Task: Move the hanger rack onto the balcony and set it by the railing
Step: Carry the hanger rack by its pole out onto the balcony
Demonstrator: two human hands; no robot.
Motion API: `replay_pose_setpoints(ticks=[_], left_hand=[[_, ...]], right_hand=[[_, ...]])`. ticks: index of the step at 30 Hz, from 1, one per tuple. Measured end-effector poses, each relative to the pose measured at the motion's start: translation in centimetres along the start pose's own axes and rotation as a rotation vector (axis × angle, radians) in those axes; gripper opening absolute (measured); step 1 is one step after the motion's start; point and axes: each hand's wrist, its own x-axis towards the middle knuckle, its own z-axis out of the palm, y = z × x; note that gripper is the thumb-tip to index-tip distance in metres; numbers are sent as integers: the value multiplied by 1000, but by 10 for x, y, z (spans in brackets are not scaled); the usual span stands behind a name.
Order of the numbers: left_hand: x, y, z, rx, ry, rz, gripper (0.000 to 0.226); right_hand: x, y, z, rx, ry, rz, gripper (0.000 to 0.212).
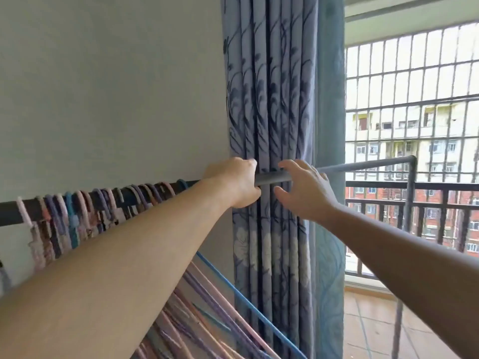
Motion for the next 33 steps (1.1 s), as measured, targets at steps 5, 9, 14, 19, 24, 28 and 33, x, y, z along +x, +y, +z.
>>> replay_pose_setpoints(ticks=[5, 9, 14, 19, 24, 28, 33], left_hand=[[12, 8, 11, 90, -26, -80, 16], [39, 25, 24, 218, 3, -147, 6], [79, 63, 54, 276, 41, -298, 15], [94, 82, 65, 341, 61, -438, 16], [91, 88, 69, 439, 121, -484, 8], [89, 85, 71, 445, 159, -467, 11], [87, 79, 72, 403, 191, -414, 13]], right_hand=[[28, 49, 15, -68, 10, -179, 40], [52, 86, 28, 12, 63, -378, 21], [78, 132, 37, 81, 45, -500, 20], [98, 155, 37, 25, -48, -539, 25], [99, 157, 41, 2, -30, -577, 23], [102, 161, 40, -28, -24, -596, 27], [102, 164, 43, -67, 8, -573, 31]])
